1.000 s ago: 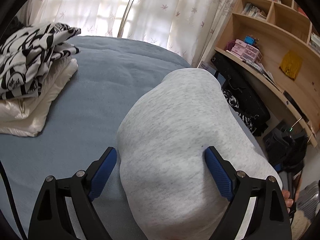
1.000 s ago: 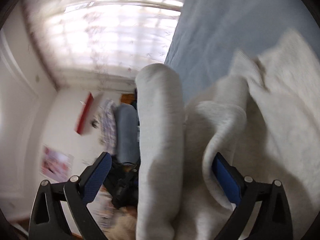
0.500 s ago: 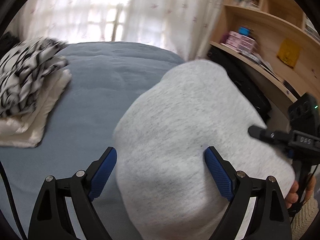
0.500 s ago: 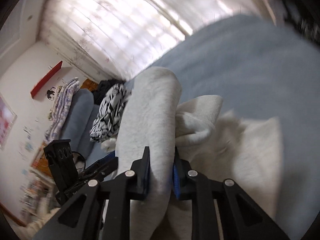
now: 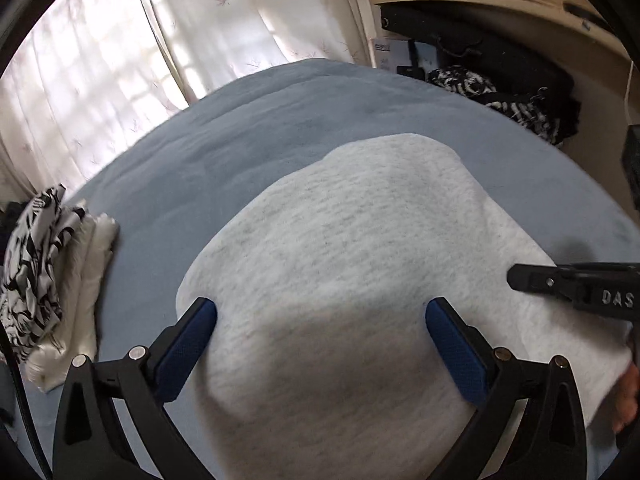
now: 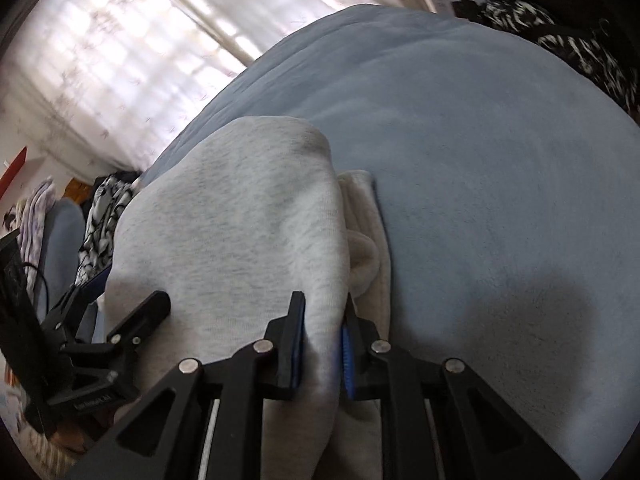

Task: Fold large clothes

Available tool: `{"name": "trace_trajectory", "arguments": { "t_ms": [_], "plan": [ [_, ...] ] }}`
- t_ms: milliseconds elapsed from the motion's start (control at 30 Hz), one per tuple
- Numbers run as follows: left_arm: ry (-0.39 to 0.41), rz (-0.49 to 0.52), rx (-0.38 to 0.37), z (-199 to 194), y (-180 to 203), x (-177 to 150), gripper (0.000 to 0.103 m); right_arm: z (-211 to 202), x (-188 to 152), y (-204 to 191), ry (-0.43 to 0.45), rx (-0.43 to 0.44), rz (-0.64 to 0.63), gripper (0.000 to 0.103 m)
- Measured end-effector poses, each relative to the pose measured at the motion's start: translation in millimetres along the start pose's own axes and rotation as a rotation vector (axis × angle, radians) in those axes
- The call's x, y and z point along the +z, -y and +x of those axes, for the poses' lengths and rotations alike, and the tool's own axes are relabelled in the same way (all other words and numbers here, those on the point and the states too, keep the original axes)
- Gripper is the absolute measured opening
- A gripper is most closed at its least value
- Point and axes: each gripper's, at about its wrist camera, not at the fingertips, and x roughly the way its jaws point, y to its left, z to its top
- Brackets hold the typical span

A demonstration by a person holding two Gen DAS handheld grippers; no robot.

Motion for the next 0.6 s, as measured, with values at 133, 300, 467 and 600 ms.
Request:
{"name": "trace_trajectory", "arguments": {
  "t_ms": [133,300,467,600],
  "plan": [
    [0.024,-0.035,0.027,10.3,9.3,0.0,0.103,7.6,-2.7,3.1,0.012,-0.023,-0.009,0.015],
    [0.053,-0.039,-0.004,9.9,-0.1,-1.1,0.102,9.9,-5.3,-0.5,0.026,-0.048,-0.047,0.015],
    [0.066,-0.032,-0.093,-14.1,-18.8,-5.4,0.102,6.5,-5.4,2.7,0.008,-0.033,-0.041,0.021],
    [0.043,-0.138,-0.156,-38.8,-46.2,-12.1,0.102,1.4,-5.7,1.8,0.003,-0.051,-0.063,0.021]
  ]
}}
